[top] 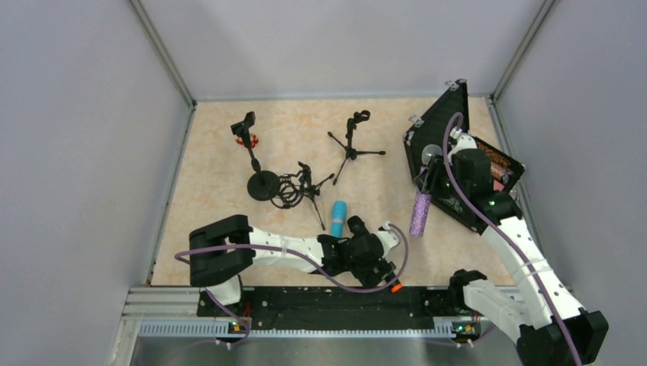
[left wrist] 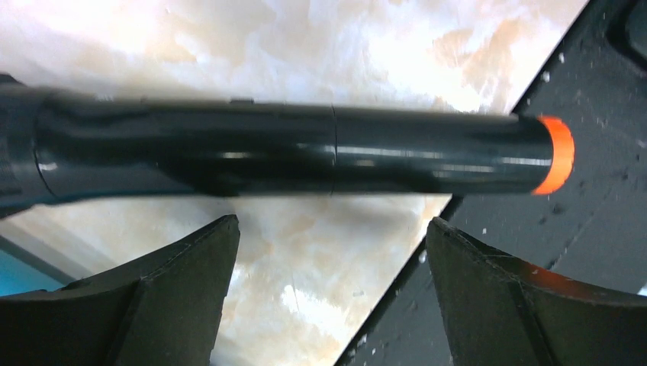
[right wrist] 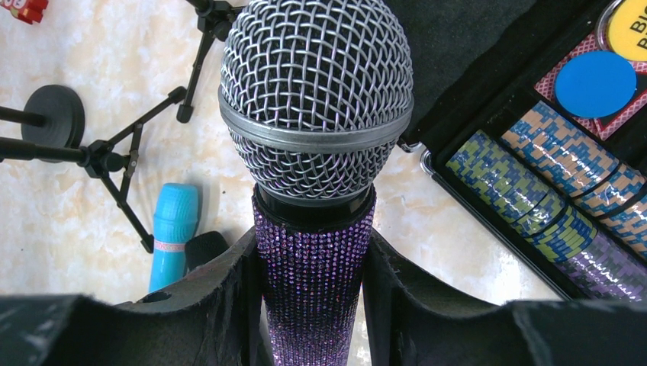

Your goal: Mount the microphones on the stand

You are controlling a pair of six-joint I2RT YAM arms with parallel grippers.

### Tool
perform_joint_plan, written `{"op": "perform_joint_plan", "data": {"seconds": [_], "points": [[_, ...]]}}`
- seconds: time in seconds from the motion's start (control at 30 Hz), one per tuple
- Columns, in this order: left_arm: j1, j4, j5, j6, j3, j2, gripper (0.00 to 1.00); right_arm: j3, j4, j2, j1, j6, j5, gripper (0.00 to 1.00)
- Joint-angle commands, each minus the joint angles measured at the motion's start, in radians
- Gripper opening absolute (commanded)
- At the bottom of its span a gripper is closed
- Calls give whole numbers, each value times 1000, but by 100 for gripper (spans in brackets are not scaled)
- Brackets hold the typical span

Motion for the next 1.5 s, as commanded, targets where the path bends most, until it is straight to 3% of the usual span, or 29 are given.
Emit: {"op": "perform_joint_plan", "data": {"seconds": [0.0, 0.23, 0.5, 0.8, 1.0, 1.17, 1.47], "points": [[-1, 54, -67, -15, 55, 72, 98, 75, 23, -4, -13, -15, 3, 0], [3, 144, -306, 5, 132, 158, 99, 98, -9, -15, -12, -58, 95, 0], [14, 219, -373, 19, 169, 173, 99, 97, -10, -16, -14, -57, 93, 0], [14, 536, -420, 46, -6, 37, 99, 90, -6, -22, -13, -58, 95, 0], [14, 437, -425, 64, -38, -78, 99, 72, 5, -26, -14, -45, 59, 0], [19, 244, -470, 38, -41, -204, 99, 65, 11, -30, -14, -36, 50, 0], [49, -257, -440, -248, 22, -333, 99, 49, 25, -31, -13, -19, -8, 0]]}}
